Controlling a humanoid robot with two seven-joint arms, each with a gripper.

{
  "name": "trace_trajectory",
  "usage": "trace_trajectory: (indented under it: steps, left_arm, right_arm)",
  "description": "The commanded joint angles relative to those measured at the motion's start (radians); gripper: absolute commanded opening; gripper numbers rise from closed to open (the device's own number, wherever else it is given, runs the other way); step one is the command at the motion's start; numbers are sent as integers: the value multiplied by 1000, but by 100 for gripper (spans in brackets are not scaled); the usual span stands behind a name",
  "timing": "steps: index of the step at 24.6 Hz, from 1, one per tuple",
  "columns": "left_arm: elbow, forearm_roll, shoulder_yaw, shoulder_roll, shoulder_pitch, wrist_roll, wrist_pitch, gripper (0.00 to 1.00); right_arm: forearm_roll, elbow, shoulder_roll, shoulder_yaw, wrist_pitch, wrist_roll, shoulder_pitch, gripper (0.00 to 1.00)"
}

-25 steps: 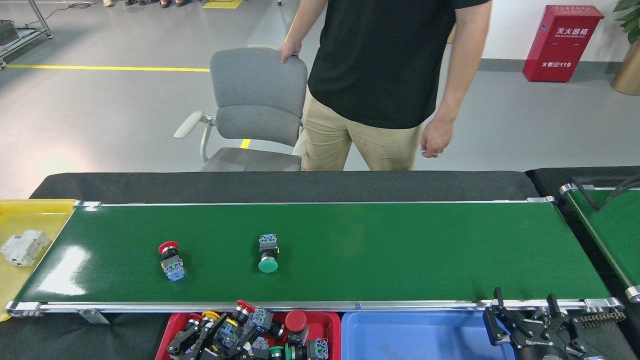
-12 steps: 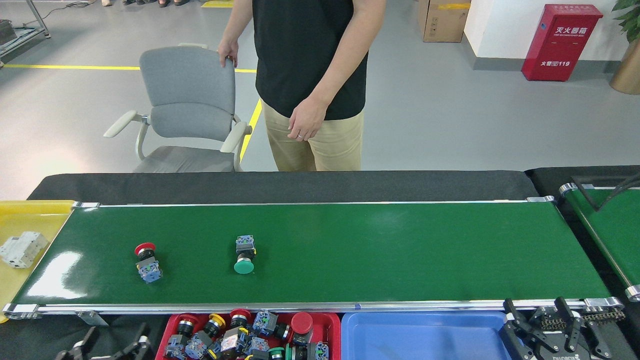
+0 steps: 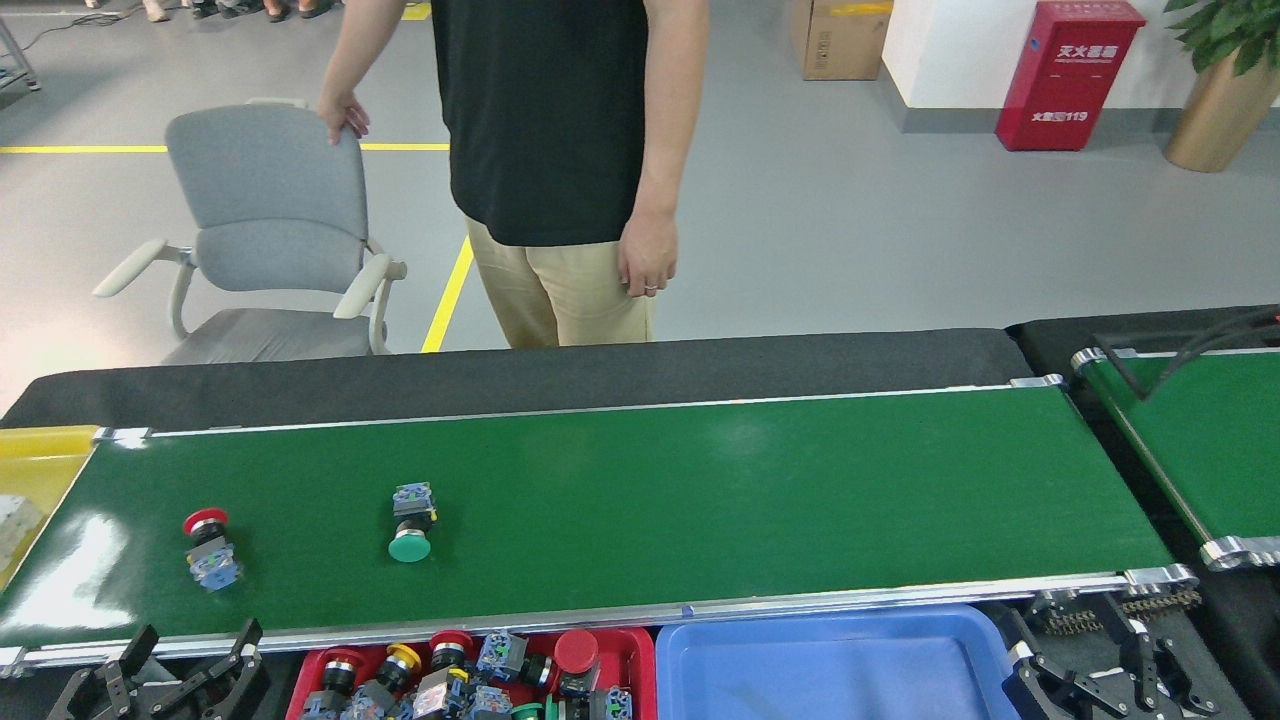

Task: Pick switch part from conveyor to tray

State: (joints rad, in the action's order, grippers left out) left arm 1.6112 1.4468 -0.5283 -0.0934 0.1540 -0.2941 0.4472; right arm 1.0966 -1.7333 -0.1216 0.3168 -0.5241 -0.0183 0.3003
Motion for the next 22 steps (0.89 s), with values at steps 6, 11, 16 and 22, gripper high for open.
trace_trajectory:
  steps: [6, 11, 16, 22]
  left_arm:
    - [-142, -3, -28, -103, -108, 7, -77, 100]
    - [-274, -3, -28, -157, -195, 7, -116, 100]
    - [-432, -3, -18, -224, -274, 7, -197, 89]
    - [-473, -40, -15, -215, -283, 49, -205, 17]
  right_arm:
    - [-6, -6, -1, 5, -83, -2, 2, 100]
    - [-7, -2, -4, 8, -83, -2, 6, 100]
    - [-7, 0, -4, 8, -83, -3, 13, 100]
    - [-7, -2, -1, 7, -85, -8, 11, 100]
